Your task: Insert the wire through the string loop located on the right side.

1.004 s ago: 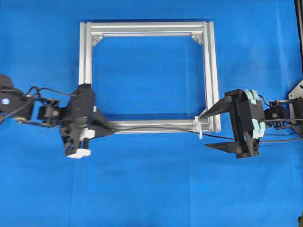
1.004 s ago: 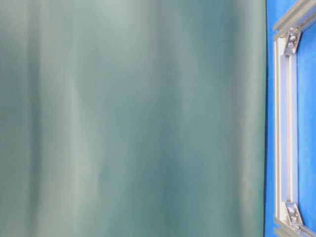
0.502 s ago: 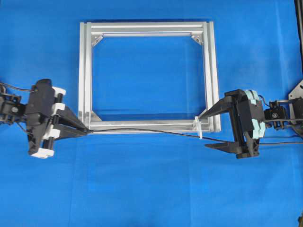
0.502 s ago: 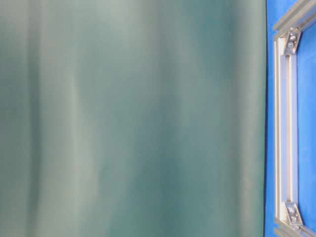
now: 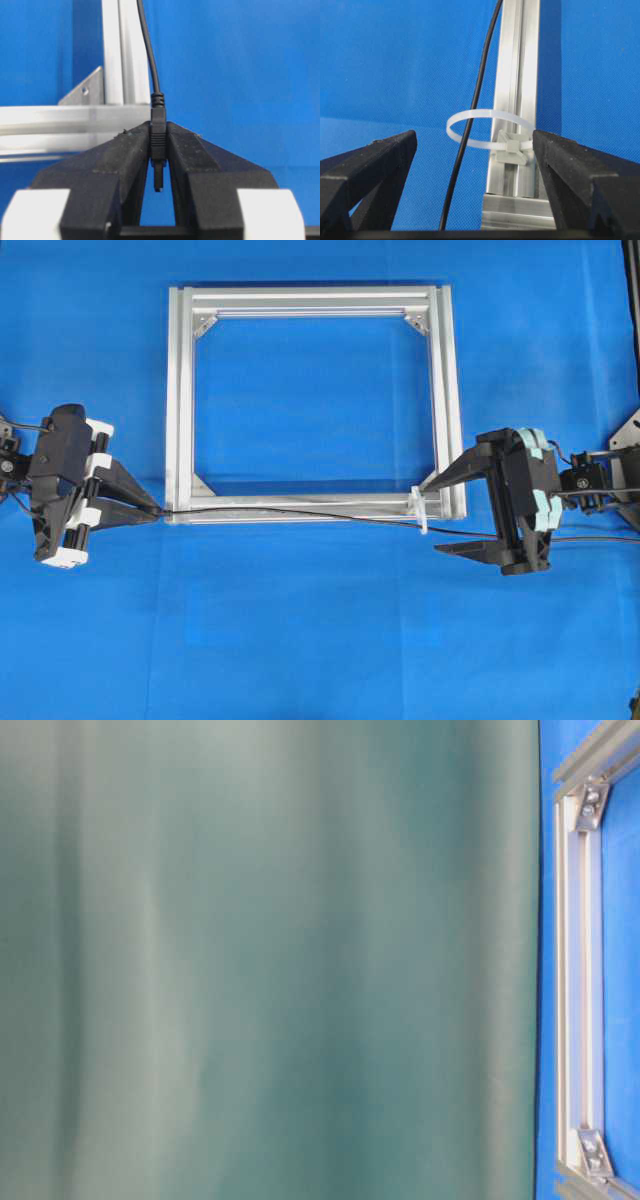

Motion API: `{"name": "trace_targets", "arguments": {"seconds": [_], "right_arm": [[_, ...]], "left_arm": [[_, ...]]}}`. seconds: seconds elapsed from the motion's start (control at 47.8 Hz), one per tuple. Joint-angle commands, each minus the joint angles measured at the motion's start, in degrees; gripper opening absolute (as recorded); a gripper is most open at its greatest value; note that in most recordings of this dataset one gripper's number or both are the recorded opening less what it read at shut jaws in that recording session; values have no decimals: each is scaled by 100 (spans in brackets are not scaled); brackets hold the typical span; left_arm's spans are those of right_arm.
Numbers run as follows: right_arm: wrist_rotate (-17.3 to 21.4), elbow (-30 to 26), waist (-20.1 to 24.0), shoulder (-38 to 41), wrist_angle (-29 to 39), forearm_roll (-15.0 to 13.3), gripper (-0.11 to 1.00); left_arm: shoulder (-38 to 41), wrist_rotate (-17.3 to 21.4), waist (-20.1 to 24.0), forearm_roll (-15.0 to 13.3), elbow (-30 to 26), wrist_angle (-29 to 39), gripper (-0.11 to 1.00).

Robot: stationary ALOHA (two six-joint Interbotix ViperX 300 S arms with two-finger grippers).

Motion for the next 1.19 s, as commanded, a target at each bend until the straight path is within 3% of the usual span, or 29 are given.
{"name": "trace_targets", "arguments": {"seconds": [0.0,0.209,0.418,0.481,0.606,0.774,1.171], "right_arm": [[0,-105,-9,-132,26,18,86],[-18,-97,-9,-220,35,18,86],[-18,-105,-9,-229,53,18,86],[-18,-105,-9,-237,62,18,86],[-18,-105,-9,-246,62,18,86],[-26,-123,-9,-492,185,18,86],[-44,-334,-53,-1811,1397,0,86]], "left_arm": [[-70,-9,-26,18,9,-18,8],[-211,-53,-26,18,114,0,13],[-264,-53,-18,18,132,0,75],[-264,-53,-9,18,132,0,87],[-308,-53,-18,18,132,0,80],[-598,-53,-9,18,79,114,81],[-1942,-18,132,18,-114,703,81]]}}
